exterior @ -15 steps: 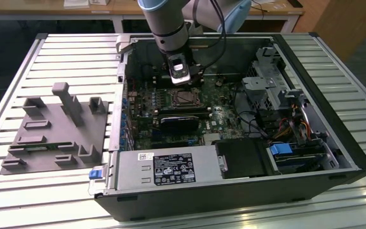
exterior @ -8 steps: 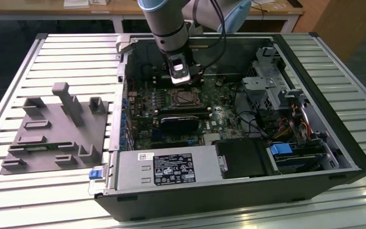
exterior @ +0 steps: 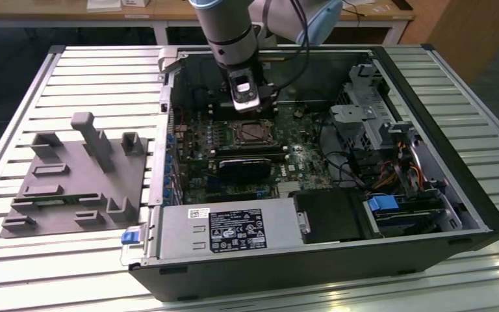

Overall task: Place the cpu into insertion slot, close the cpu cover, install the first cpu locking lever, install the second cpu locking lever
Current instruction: 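Install the first cpu locking lever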

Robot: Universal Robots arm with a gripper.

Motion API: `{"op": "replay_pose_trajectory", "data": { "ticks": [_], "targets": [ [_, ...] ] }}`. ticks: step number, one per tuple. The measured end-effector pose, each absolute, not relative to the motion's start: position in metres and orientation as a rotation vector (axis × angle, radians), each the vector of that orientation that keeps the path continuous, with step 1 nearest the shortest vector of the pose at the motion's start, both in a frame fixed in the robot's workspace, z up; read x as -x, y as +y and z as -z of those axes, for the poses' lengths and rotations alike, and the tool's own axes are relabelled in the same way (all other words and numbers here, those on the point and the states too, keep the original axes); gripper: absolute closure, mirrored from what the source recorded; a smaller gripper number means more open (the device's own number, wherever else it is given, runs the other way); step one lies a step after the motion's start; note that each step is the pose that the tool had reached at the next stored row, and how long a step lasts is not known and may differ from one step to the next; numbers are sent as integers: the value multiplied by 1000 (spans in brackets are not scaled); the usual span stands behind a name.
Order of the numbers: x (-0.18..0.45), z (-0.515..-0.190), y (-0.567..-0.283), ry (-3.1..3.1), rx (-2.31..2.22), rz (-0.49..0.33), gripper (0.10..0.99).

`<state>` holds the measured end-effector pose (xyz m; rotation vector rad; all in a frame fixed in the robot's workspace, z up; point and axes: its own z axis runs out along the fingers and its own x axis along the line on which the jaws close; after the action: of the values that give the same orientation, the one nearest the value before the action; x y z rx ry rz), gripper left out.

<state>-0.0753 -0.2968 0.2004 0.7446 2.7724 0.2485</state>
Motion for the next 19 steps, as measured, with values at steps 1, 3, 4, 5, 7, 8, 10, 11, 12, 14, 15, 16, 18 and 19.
{"op": "replay_pose_trajectory", "data": {
  "ticks": [1,3,4,5,7,8,10,11,12,14,15,16,18,19],
  "targets": [
    [75,-203,-297,2772,-745,-248,980],
    [75,-206,-297,2772,-745,-248,980],
    [75,-208,-297,2772,-745,-248,980],
    [75,-210,-297,2772,-745,-248,980],
    [75,-214,-297,2772,-745,-248,980],
    [75,-214,-297,2772,-745,-248,980],
    [75,-214,-297,2772,-745,-249,980],
    [75,-214,-297,2772,-745,-248,980],
    [75,-214,-297,2772,-745,-248,980],
    [75,-214,-297,2781,-747,-245,980],
    [75,-214,-297,2792,-751,-241,980],
    [74,-214,-297,2806,-756,-235,980],
    [73,-214,-297,2840,-767,-218,980],
    [72,-214,-297,2857,-773,-208,980]
  ]
}}
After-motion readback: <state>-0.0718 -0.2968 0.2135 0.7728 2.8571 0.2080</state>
